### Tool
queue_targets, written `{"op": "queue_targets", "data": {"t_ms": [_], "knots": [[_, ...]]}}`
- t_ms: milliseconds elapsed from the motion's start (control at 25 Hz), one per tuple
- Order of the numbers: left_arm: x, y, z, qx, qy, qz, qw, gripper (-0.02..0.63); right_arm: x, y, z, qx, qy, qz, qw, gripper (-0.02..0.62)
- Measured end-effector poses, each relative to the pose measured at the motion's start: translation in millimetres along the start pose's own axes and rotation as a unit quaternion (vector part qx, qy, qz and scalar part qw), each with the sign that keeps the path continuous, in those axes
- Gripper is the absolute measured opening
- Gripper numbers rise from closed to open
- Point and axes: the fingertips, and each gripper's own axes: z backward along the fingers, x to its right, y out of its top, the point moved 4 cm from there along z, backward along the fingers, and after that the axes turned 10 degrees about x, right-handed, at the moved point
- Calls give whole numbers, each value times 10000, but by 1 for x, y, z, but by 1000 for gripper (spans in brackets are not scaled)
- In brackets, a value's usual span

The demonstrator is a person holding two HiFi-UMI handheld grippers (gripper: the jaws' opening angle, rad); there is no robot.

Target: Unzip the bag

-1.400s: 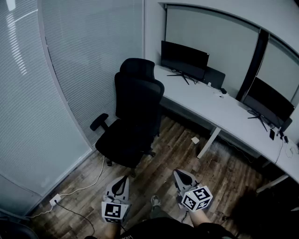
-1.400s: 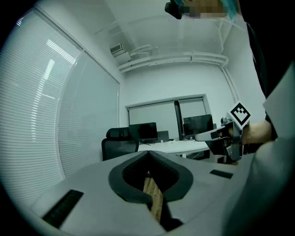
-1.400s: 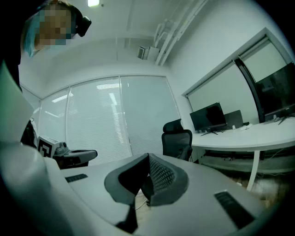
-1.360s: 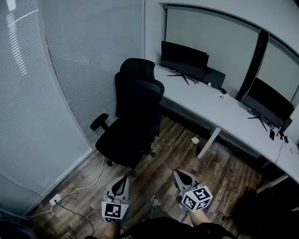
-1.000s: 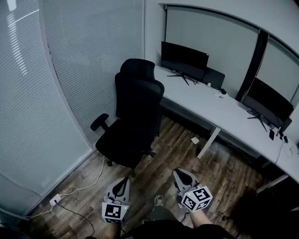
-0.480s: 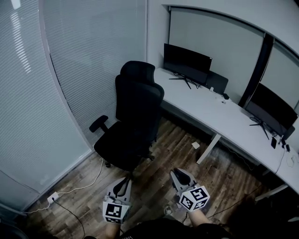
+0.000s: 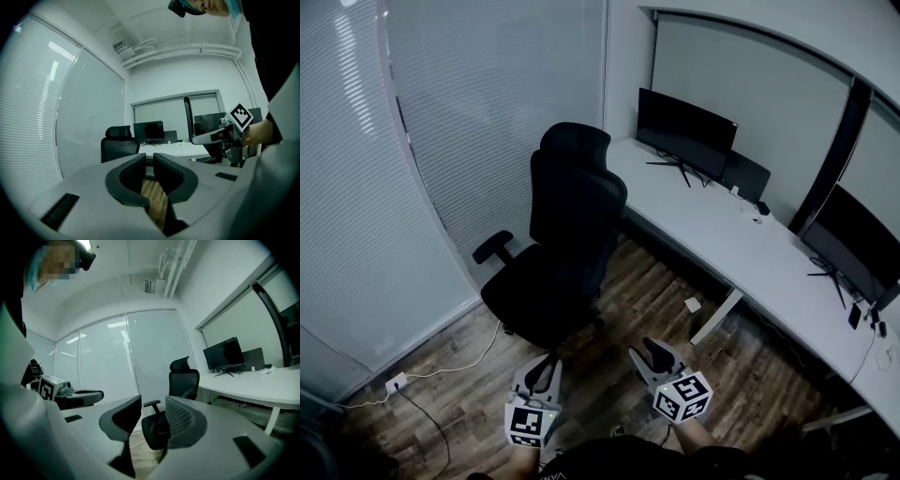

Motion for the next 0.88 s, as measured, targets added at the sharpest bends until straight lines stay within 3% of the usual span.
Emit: {"op": "queue_targets", "data": {"t_ms": [520,680,880], "knots": [[44,-21,-59,-286,562,63,9980,130,81,2,-8,-266,508,-105,9983,163],[49,-27,-73,-585,545,146,9967,163,92,-2,-14,-322,543,-198,9978,166],[38,-39,-99,-601,436,80,9972,164,106,-7,-32,-420,495,-249,9976,166]]}}
